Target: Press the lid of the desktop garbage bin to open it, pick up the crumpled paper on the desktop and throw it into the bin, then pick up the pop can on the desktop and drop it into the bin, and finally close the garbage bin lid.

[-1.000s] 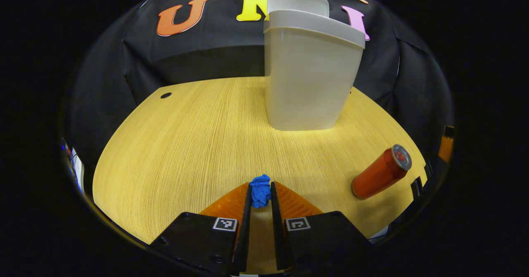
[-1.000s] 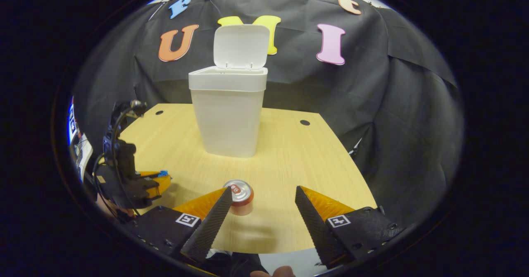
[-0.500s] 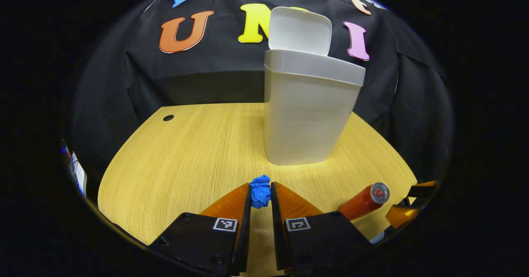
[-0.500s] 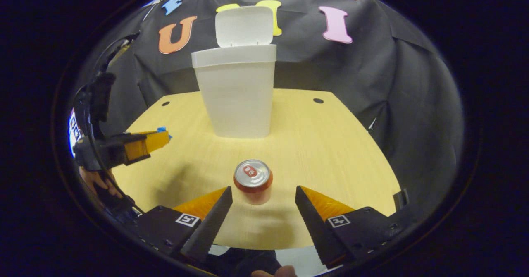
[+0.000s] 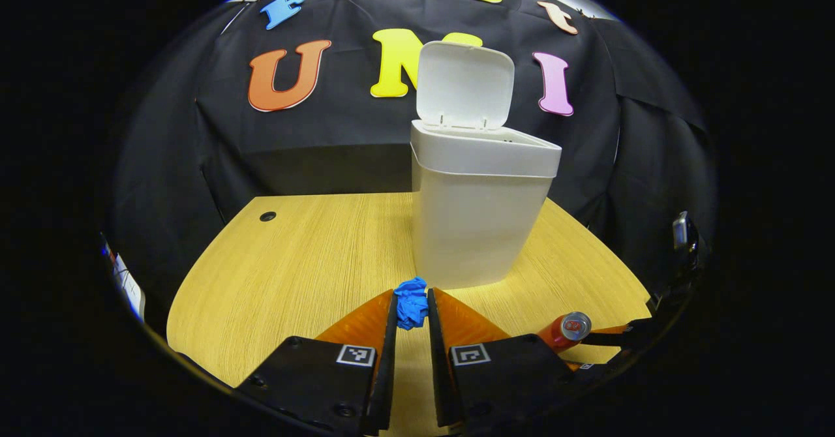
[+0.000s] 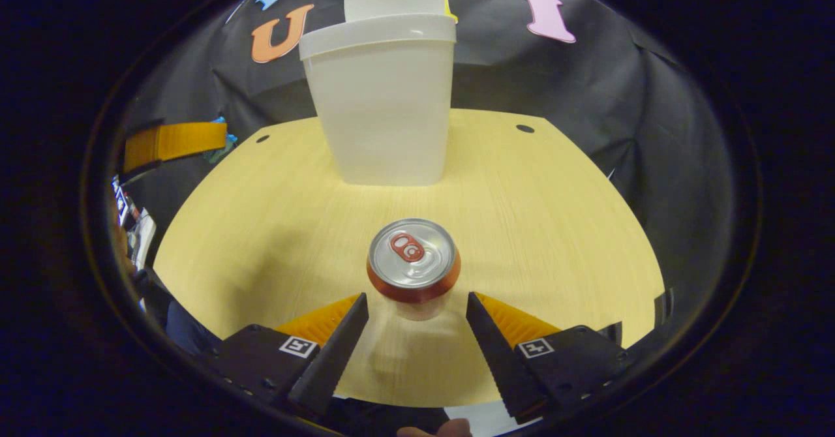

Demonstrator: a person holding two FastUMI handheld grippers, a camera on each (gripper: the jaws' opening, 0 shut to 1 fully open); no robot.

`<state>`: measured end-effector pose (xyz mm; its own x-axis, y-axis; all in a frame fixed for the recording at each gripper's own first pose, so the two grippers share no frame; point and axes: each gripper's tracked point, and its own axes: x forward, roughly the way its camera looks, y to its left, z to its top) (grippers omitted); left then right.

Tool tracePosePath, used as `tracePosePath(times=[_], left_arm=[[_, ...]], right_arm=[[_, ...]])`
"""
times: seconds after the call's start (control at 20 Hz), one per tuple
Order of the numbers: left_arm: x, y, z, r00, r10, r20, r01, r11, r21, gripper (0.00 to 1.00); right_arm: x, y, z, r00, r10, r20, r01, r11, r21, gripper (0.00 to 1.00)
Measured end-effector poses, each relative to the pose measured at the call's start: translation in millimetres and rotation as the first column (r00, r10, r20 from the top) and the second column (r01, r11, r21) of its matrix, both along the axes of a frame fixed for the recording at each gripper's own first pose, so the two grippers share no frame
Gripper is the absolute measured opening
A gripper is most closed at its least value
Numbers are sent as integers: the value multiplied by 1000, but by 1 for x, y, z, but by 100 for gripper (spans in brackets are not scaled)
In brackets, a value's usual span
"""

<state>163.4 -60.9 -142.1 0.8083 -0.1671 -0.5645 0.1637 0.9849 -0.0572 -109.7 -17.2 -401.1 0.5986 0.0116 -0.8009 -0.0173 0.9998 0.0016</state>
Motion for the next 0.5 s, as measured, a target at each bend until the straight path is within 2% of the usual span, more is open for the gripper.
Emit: tracePosePath(times=[0.45,0.5], left_arm=[[5,-2,29,999,-1,46,2,1000,-6,28],[6,-2,32,999,0,53,1,1000,-9,33]], right_arm=[[14,0,-16,1000,4,-12,-4,1000,9,95],[15,1,-15,1000,13,-12,-13,1000,9,94]])
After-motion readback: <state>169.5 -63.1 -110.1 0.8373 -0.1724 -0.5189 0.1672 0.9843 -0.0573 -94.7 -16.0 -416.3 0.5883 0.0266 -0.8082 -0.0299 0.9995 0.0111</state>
